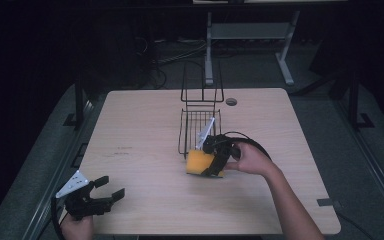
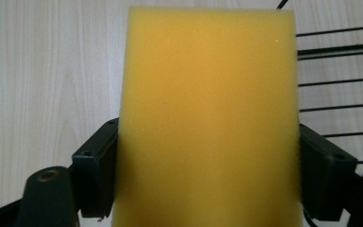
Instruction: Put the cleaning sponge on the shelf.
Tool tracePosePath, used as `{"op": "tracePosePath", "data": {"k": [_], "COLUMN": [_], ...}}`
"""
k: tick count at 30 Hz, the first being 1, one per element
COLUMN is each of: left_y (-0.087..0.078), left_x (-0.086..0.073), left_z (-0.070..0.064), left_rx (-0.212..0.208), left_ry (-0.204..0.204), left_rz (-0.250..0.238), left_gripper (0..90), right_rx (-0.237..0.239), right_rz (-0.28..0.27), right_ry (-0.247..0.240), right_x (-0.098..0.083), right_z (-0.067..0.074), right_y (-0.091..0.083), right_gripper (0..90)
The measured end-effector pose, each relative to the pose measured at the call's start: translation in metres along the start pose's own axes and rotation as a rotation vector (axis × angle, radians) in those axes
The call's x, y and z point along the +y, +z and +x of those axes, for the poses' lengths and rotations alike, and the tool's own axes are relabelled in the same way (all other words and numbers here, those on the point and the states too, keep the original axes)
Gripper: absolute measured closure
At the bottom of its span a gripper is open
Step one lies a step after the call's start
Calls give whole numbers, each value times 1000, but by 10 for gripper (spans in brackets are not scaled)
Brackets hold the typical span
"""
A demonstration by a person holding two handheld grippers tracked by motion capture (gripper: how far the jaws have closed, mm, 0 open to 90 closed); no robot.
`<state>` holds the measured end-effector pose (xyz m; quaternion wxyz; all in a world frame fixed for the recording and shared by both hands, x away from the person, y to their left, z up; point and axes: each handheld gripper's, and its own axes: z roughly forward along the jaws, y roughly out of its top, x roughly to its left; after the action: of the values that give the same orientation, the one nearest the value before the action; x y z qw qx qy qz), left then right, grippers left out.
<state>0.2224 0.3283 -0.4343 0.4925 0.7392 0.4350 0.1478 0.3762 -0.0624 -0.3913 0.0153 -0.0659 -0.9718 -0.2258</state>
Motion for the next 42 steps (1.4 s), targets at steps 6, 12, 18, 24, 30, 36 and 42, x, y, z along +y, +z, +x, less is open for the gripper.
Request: {"op": "tracePosePath", "data": {"k": [6,12,18,24,30,36,42], "left_y": [0,-1,-1,0,0,0,0], "left_x": [0,0,0,0,0,0,0], "left_z": [0,0,2,1,0,1,1], "left_rx": [-1,0,2,0,1,0,1], "left_ry": [0,-1,-4,-4,-1,-1,-3], "left_rz": [-1,-2,-5,-3,-1,1,0], "left_gripper": [140,140,140,141,141,140,140], "right_rx": [-3,3,5,7,-1,2,-1], "right_rz": [-4,-7,-10,-3,10,16,28], "right_ry": [-12,-2,12,23,32,41,39], "right_x": [8,10,10,8,9,10,13], "right_z": [-5,-12,-21,-26,-34,-42,-48], "right_y": [-1,-1,-2,0,-3,-5,-3], "right_gripper": [215,215,215,215,215,215,215]}}
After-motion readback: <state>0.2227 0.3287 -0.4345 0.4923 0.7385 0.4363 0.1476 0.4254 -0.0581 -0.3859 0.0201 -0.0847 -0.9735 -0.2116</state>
